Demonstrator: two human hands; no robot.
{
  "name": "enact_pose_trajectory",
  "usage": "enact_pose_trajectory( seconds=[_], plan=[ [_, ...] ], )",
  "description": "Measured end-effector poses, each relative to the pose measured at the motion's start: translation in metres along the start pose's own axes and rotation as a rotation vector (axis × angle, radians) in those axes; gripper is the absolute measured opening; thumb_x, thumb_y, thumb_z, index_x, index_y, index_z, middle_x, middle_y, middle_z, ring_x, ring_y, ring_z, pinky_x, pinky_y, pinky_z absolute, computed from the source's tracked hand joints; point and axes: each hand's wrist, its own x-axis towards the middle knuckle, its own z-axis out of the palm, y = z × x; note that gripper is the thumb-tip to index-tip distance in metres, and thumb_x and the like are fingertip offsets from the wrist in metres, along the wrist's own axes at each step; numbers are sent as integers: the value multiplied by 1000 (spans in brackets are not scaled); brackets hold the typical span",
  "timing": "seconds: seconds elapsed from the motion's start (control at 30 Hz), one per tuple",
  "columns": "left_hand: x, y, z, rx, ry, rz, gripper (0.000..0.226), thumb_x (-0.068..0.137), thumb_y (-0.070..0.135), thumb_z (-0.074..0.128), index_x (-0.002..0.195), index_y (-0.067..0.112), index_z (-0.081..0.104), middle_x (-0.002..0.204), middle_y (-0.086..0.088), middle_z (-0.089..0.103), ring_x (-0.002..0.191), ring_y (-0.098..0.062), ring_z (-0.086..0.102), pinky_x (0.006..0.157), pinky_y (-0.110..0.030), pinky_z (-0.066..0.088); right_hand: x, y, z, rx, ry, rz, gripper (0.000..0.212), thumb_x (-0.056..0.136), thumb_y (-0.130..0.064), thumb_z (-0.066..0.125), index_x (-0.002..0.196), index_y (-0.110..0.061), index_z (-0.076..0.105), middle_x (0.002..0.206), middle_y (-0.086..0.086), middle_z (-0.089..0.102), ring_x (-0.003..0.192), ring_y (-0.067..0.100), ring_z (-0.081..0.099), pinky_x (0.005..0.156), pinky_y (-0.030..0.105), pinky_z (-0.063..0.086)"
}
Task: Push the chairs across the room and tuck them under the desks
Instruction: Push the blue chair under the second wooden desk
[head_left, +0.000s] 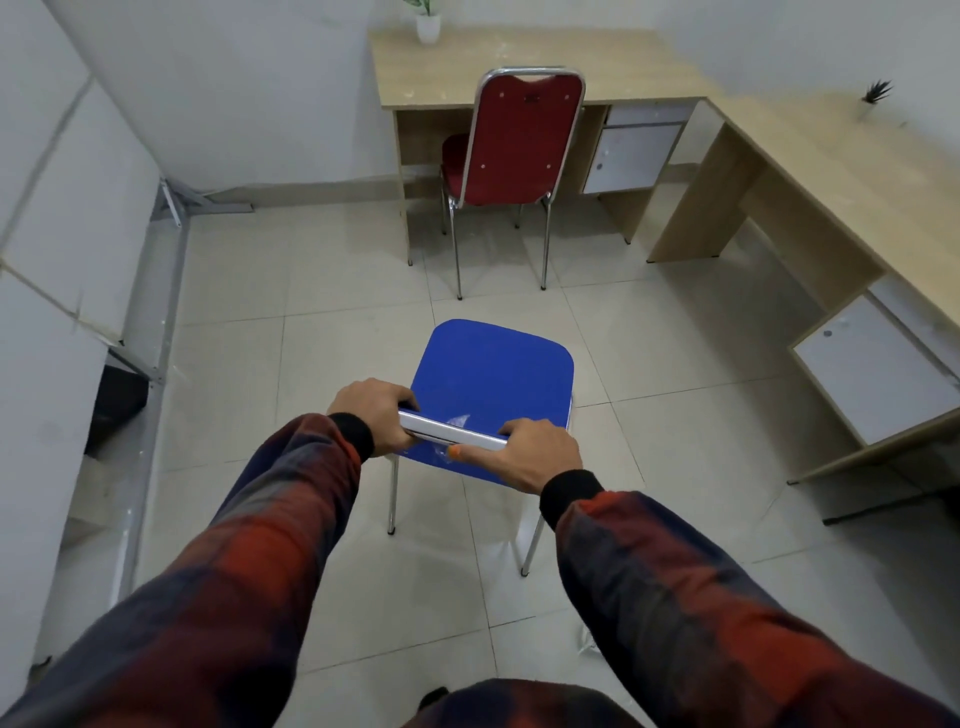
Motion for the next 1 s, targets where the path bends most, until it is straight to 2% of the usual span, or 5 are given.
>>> enact_pose_trajectory(
  seconds=[0.2,0.5,0.8,0.9,1.0],
  plan=[
    [26,-38,-16,0,-9,-2,32,69,51,68,95,33,70,88,12,70,74,-14,59,66,-24,45,28,-36,2,11,37,9,88,60,-99,44,84,-17,66,75,-1,66,68,17,63,65,35,57],
    [88,-18,-21,-8,47,67,29,73,49,67,97,32,70,89,12,70,74,-12,58,66,-24,45,84,-7,-26,68,67,17,83,58,-96,52,91,-23,71,74,-11,64,69,9,60,62,29,54],
    [143,-12,-34,-158,-47,208,71,54,91,52,91,33,67,84,18,66,75,-7,59,67,-24,48,139,7,-59,60,28,60,82,59,-91,60,109,-28,70,96,-10,70,82,11,62,69,24,49],
    [147,-17,-32,-224,17,197,73,66,88,35,90,29,71,85,16,69,78,-9,61,69,-26,49,144,3,-58,48,14,87,86,59,-90,59,115,-26,69,101,-9,69,84,11,60,73,24,50],
    [157,-29,-31,-192,38,213,56,82,73,44,91,25,73,87,13,70,77,-9,61,67,-25,48,145,-11,-55,75,19,127,92,55,-91,55,115,-23,69,95,-8,66,82,13,60,66,21,45]
  ],
)
